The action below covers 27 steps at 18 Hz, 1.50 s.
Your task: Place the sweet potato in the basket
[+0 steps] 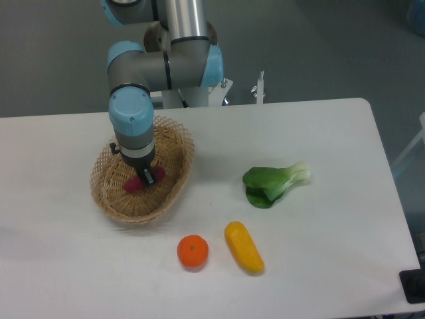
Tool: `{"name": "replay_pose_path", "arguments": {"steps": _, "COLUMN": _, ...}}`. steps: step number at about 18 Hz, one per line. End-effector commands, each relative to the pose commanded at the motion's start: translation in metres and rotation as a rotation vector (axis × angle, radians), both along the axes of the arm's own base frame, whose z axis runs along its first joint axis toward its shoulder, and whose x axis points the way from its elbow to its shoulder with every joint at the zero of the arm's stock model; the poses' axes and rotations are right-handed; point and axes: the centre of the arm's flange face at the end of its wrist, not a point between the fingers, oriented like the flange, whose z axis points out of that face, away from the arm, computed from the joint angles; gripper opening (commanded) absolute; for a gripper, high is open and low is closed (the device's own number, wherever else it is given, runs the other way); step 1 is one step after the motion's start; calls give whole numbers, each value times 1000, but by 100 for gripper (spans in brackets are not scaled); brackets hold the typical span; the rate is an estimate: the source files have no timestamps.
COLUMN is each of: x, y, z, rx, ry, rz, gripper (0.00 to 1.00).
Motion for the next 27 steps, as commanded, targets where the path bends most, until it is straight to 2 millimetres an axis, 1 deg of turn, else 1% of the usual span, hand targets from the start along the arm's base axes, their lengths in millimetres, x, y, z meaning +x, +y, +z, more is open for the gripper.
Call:
{"name": "replay_pose_path", "arguments": {"steps": 2, "x": -1, "y": 1, "z": 3, "rx": 7, "ry": 4, "rz": -2, "gripper": 83}}
{"name": "replay_pose_path", "arguments": {"steps": 4, "x": -4, "y": 2, "z": 10, "rx": 17, "ry": 14, "rz": 0, "gripper": 100}}
{"name": "replay_pose_path", "arguments": {"steps": 7, "x": -13, "y": 4, "z": 16, "rx": 26, "ry": 27, "rz": 15, "gripper": 100}}
{"name": "replay_pose_path", "arguments": {"steps": 8, "x": -21, "y": 2, "z": 21, "rx": 36, "ry": 35, "rz": 30, "gripper": 100}}
{"name": "replay_pose_path", "arguments": {"steps": 9, "x": -33, "y": -2, "z": 27, "rx": 47, "ry": 41, "rz": 51, "gripper": 100}}
{"name": "replay_pose_path", "arguments": {"steps": 11, "x": -52, "y": -8, "z": 41, "rx": 68, "ry": 56, "rz": 78, "gripper": 100}}
{"name": "replay_pose_path", "arguments": {"steps": 15, "x": -99, "y": -18, "z": 58, "rx": 94, "ry": 87, "rz": 150, "gripper": 100}}
{"name": "replay_pose_path", "arguments": {"steps": 18, "x": -140, "y": -26, "z": 78, "rx": 124, "ry": 119, "rz": 202, "gripper": 100}}
{"name": "replay_pose_path", "arguments": {"steps": 20, "x": -164, "y": -31, "z": 84, "rx": 134, "ry": 131, "rz": 237, "gripper": 100}}
{"name": "replay_pose_path", "arguments": {"steps": 21, "x": -178, "y": -34, "z": 82, "rx": 131, "ry": 132, "rz": 255, "gripper": 100}}
{"name": "replay_pose_path", "arguments": {"steps": 23, "x": -211, "y": -48, "z": 79, "rx": 130, "ry": 137, "rz": 246, "gripper": 100}}
{"name": "replay_pose_path", "arguments": {"steps": 24, "x": -226, "y": -59, "z": 79, "rx": 129, "ry": 141, "rz": 234, "gripper": 100}}
{"name": "replay_pose_path", "arguments": {"steps": 26, "x": -252, "y": -79, "z": 83, "rx": 133, "ry": 150, "rz": 203, "gripper": 100}}
{"name": "replay_pose_path", "arguments": {"steps": 27, "x": -268, "y": -89, "z": 86, "rx": 136, "ry": 151, "rz": 193, "gripper": 100}}
